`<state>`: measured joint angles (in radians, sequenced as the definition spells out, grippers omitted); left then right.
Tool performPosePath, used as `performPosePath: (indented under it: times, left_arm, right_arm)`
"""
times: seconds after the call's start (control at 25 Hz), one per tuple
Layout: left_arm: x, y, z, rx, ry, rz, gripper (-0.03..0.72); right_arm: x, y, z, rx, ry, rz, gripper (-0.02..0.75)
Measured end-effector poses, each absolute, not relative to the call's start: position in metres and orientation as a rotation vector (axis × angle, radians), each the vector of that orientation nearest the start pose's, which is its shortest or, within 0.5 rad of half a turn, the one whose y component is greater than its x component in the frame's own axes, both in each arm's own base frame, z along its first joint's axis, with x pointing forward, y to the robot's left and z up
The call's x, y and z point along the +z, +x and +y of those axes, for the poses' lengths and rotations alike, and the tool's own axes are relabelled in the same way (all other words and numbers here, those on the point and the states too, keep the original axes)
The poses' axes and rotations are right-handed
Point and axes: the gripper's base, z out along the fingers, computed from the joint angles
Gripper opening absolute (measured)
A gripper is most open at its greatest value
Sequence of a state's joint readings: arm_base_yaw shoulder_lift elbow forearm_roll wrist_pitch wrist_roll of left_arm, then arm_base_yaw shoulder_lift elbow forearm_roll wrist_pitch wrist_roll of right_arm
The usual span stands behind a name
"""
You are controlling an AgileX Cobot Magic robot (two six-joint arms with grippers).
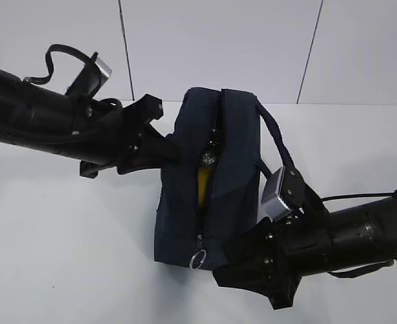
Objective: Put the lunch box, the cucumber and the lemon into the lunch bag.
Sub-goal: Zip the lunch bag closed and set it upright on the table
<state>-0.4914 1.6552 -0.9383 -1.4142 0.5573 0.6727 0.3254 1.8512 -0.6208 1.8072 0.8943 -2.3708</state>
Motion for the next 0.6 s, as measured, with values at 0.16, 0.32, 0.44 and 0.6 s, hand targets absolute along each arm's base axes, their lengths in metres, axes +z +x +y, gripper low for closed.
performPosePath:
  times: [0.16, 0.32, 0.44, 0.6]
  left_arm:
    - [0.2119, 0.2753, -0.206, -1.305, -0.035, 2.515, 0.01]
    - [0.2134, 0.2775, -0.2086, -1.358, -0.057, 2.477, 0.01]
    - [0.2156, 0.279, -0.2084, -1.389, -0.077, 2.453, 0.01]
    - [0.2179, 0.2793, -0.2092, -1.432, -0.102, 2.436, 0.01]
  right_arm:
    - [0.1211, 0.244, 0.1549, 0.958, -1.184, 1.909, 0.412]
    - [0.1193, 0.2449, 0.1537, 0.93, -1.19, 1.924, 0.411]
    - [0.1193, 0.2449, 0.1537, 0.93, -1.19, 1.924, 0.411]
    - [0.1193, 0.2449, 0.1537, 0.93, -1.19, 1.924, 0.412]
